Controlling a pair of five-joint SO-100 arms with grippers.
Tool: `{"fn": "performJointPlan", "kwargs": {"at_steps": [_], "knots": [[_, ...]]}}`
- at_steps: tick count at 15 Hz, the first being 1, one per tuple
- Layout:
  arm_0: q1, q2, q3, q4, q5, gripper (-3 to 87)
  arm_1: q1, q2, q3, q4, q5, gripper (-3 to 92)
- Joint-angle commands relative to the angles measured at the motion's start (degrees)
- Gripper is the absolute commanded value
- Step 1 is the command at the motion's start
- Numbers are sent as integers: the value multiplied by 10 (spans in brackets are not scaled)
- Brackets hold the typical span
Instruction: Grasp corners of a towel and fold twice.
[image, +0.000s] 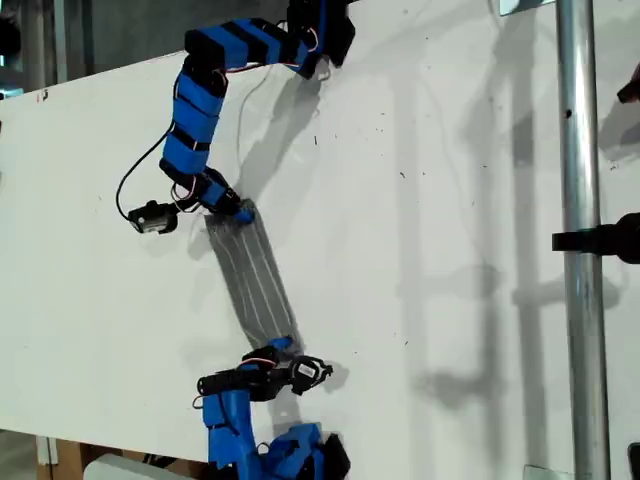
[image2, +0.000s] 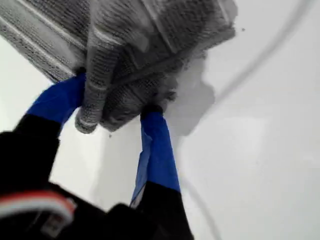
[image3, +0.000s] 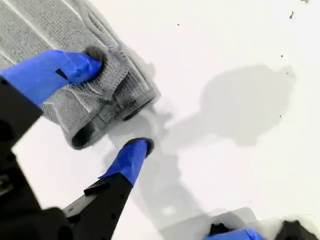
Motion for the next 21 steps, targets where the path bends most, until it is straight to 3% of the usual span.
{"fn": "performJointPlan", "kwargs": {"at_steps": [1, 7, 9, 11, 13, 15, 18, 20, 21], "knots": [[3, 81, 30, 20, -33, 265, 24, 102, 21, 19, 12, 242], [30, 316, 147, 69, -120, 244, 66, 358, 236, 31, 54, 251], [70, 442, 201, 53, -144, 203, 69, 488, 368, 5, 134, 258], [123, 632, 272, 22, -143, 90, 56, 642, 516, 0, 251, 256], [156, 781, 324, -5, -105, 17, 6, 823, 657, 4, 353, 230], [159, 973, 418, -69, -26, -28, -43, 972, 729, 81, 423, 215], [174, 982, 524, -117, 0, -28, -134, 1086, 794, 113, 517, 219], [173, 982, 586, -127, -9, -28, -136, 1147, 831, 113, 529, 244], [172, 982, 599, -127, -9, -29, -114, 1156, 824, 101, 494, 262]]}}
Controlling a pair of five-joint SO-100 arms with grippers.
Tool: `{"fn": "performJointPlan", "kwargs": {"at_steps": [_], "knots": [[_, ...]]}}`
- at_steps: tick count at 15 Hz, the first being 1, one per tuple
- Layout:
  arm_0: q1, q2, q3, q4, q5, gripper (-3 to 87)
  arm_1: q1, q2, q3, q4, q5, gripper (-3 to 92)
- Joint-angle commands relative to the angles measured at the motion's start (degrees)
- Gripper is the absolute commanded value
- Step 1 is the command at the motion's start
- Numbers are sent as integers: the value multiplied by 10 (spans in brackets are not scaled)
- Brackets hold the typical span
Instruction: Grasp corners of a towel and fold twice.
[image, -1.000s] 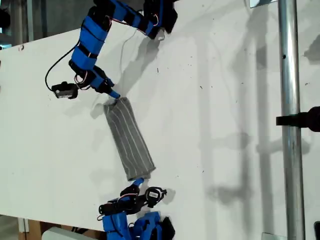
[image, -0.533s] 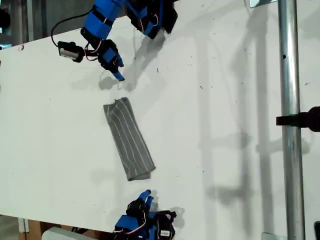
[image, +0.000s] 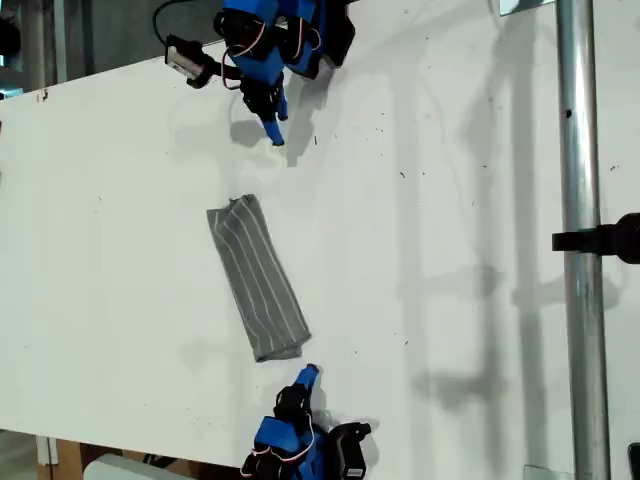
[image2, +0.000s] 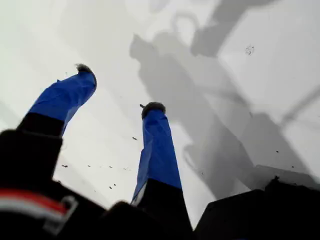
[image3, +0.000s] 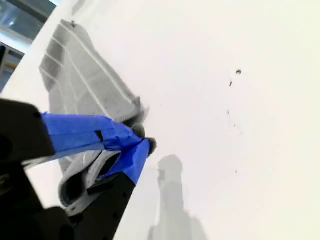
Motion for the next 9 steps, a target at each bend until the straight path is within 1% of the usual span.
{"fn": "performJointPlan", "kwargs": {"at_steps": [1, 3, 5, 7, 9], "knots": [[3, 5, -1, -13, 18, -29, 52, -10, -40, -28, -82, 275], [3, 5, 2, -11, 26, -29, 112, -199, -157, -97, -226, 301], [3, 5, 4, -11, 25, -29, 132, -386, -245, -209, -323, 317], [4, 5, 6, -10, 21, -29, 147, -551, -311, -306, -359, 340], [4, 5, 6, -8, 19, -29, 152, -692, -367, -376, -353, 350]]}}
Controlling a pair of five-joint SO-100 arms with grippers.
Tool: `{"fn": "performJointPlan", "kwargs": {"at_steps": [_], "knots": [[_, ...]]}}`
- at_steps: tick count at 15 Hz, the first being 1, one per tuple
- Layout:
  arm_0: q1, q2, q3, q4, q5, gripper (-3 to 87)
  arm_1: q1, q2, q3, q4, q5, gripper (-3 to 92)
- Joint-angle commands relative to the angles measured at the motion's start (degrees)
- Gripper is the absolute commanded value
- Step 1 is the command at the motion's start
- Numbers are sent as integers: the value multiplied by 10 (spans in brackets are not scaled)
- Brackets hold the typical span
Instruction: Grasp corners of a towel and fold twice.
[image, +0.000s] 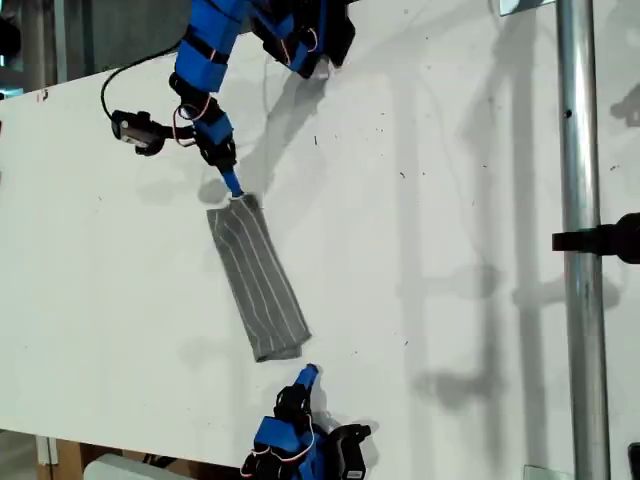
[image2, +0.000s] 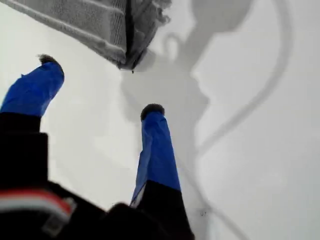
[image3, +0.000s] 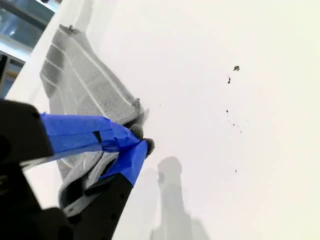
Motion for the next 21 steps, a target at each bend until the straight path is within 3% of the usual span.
{"fn": "performJointPlan", "kwargs": {"at_steps": [1, 4, 9, 10, 12, 15, 17, 21], "knots": [[3, 3, 4, -8, -4, -29, 7, -128, -86, -74, 4, 352], [2, 3, 4, -7, -4, -29, -3, -245, -161, -104, 79, 358], [0, 3, 6, -6, -5, -29, -97, -392, -324, -116, 150, 347], [1, 3, 6, -6, -4, -29, -117, -415, -353, -118, 154, 329], [2, 3, 6, -6, -4, -29, -138, -432, -381, -104, 143, 192], [0, 3, 7, -7, 0, -29, -108, -347, -305, -4, 127, 0], [1, 3, 7, -7, 1, -29, -91, -178, -177, 79, 131, 0], [0, 3, 7, -9, 8, -29, -90, 101, -120, 390, 169, -1]]}}
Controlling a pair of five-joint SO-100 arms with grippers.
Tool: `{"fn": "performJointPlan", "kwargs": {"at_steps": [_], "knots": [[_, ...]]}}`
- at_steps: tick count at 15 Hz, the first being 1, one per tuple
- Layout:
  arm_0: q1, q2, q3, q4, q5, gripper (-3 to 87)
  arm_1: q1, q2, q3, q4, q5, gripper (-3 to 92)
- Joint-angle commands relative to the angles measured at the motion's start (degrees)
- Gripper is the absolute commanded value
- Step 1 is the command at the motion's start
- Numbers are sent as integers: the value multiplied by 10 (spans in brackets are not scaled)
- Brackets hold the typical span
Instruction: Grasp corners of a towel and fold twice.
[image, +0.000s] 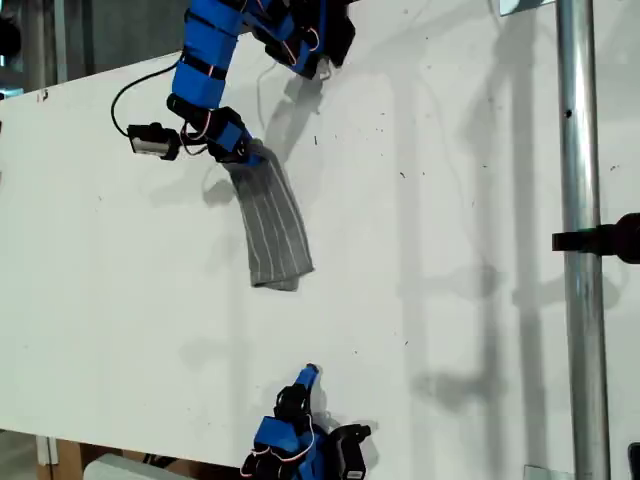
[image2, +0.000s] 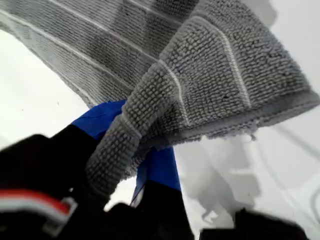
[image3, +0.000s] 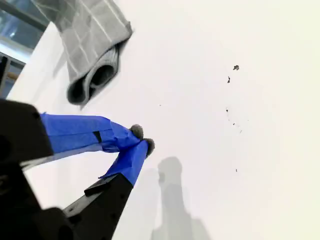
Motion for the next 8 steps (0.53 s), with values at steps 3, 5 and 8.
{"fn": "performJointPlan", "kwargs": {"at_steps": [3, 5, 8], "knots": [[1, 3, 4, -9, 4, -29, -65, 55, -90, 117, 32, -1], [2, 3, 4, -9, 7, -29, -127, -108, -192, 23, 32, -1], [4, 3, 5, -8, 4, -29, -191, -320, -363, -84, 25, -1]]}}
